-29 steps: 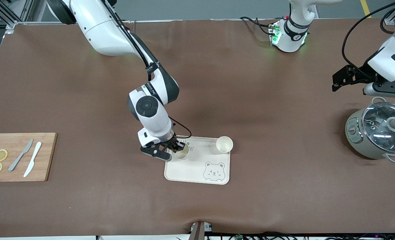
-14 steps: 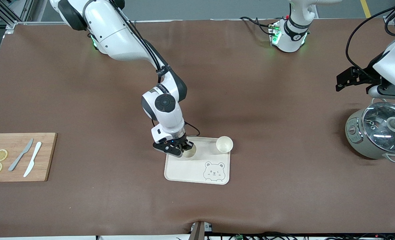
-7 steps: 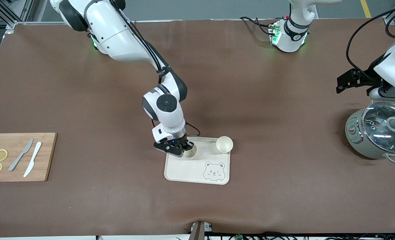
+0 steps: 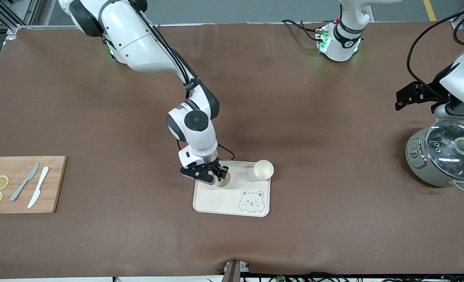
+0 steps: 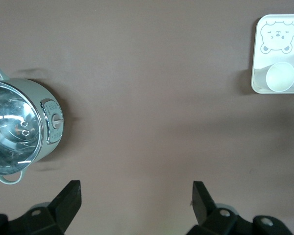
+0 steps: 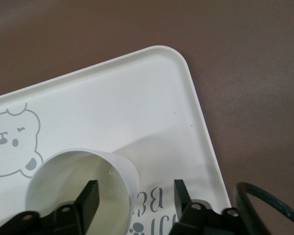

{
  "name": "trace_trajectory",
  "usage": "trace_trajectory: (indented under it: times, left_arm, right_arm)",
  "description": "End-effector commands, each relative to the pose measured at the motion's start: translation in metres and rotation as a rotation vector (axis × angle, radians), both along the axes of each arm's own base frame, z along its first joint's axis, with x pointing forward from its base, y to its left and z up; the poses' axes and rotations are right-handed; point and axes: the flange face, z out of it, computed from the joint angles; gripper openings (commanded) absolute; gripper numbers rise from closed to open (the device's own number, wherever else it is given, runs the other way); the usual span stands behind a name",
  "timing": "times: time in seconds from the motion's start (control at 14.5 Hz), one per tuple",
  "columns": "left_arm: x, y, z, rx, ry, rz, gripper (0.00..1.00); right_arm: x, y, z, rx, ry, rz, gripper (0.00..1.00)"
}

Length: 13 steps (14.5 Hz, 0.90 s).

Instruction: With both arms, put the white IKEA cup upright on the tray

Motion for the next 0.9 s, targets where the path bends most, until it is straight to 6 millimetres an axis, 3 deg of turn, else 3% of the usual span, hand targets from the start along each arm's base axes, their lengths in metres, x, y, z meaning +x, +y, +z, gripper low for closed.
trace_trajectory:
  times: [0.0, 0.28, 0.62, 0.83]
  left_arm:
    - [0.005, 0.001, 0.009, 0.002, -0.007, 0.004, 1.00]
    - [0.005, 0.001, 0.009, 0.002, -0.008, 0.000, 1.00]
    - [0.005, 0.001, 0.009, 0.002, -0.008, 0.001, 1.00]
    - [0.004, 0.002, 0.011, 0.000, -0.010, 0.003, 1.00]
  right_arm:
    - [0.003, 0.003, 0.000, -0.016, -0.026, -0.006, 1.00]
    - [0.005, 0.001, 0.004, -0.022, -0.024, -0.004, 1.00]
    - [0.005, -0.005, 0.037, -0.077, 0.022, -0.022, 1.00]
    - [-0.004, -0.017, 0.126, -0.131, 0.065, 0.015, 1.00]
